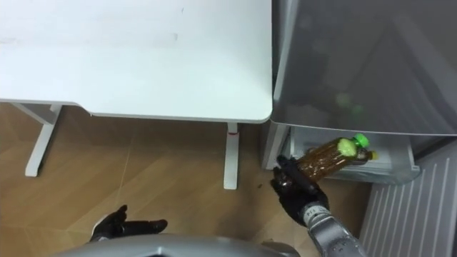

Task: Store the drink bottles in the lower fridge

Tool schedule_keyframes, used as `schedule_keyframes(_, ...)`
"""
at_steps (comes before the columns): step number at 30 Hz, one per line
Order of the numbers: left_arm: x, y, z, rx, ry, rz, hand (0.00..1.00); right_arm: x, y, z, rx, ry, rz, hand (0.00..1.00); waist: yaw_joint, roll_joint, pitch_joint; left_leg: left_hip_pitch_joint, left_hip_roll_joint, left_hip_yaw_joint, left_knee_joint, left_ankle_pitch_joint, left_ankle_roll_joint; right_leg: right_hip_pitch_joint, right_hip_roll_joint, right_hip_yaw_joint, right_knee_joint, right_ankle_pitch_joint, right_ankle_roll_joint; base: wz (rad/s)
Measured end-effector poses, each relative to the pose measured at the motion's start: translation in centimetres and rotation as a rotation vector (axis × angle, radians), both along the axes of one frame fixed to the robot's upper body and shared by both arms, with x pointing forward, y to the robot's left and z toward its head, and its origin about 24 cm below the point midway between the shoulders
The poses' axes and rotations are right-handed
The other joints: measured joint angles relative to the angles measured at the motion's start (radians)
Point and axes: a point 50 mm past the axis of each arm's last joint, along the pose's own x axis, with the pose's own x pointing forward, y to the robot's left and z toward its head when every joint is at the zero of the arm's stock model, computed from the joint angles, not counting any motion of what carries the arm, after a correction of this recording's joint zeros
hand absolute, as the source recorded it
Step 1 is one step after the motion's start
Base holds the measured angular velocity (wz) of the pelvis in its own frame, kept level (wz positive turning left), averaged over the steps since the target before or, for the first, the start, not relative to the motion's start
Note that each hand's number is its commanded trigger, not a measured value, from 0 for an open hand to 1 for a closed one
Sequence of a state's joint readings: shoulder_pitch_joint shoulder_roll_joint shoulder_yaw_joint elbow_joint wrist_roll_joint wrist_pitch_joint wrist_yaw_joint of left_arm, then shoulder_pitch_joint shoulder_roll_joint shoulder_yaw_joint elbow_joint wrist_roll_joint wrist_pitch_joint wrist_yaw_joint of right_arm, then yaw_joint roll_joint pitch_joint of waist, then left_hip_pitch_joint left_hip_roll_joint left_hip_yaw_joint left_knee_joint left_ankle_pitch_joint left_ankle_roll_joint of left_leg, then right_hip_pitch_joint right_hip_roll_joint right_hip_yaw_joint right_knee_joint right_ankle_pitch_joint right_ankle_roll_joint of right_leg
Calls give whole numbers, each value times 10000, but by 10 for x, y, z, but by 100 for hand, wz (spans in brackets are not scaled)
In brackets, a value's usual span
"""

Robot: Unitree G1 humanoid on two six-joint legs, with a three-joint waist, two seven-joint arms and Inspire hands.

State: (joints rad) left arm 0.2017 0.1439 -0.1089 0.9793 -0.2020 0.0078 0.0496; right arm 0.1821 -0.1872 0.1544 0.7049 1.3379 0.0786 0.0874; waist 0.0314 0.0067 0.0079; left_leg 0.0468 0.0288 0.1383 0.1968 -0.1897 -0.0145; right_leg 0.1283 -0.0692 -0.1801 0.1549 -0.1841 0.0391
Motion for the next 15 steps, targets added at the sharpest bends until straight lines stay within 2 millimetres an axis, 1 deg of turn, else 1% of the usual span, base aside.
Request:
schedule_keyframes(5, -4, 4, 1, 169, -32, 242, 0, 2, -6, 2, -106, -206, -605, 100, -22, 25, 2, -17, 0, -17, 10, 0, 0, 12, 0, -26, -1, 0, 0, 0)
schedule_keyframes(11, -13, 12, 1, 429, 38, 467, 0, 3, -10, 3, 171, -333, -1408, 100, 30, 80, 2, 5, 0, -95, 36, 0, -1, 107, -2, -190, -25, -1, 1, 5)
schedule_keyframes(15, -22, 15, 1, 648, 292, 311, 0, 3, -11, 4, 203, -361, -1571, 100, 29, 142, 37, -24, -4, -139, 70, -2, -3, 100, -3, -211, -25, -1, 1, 0)
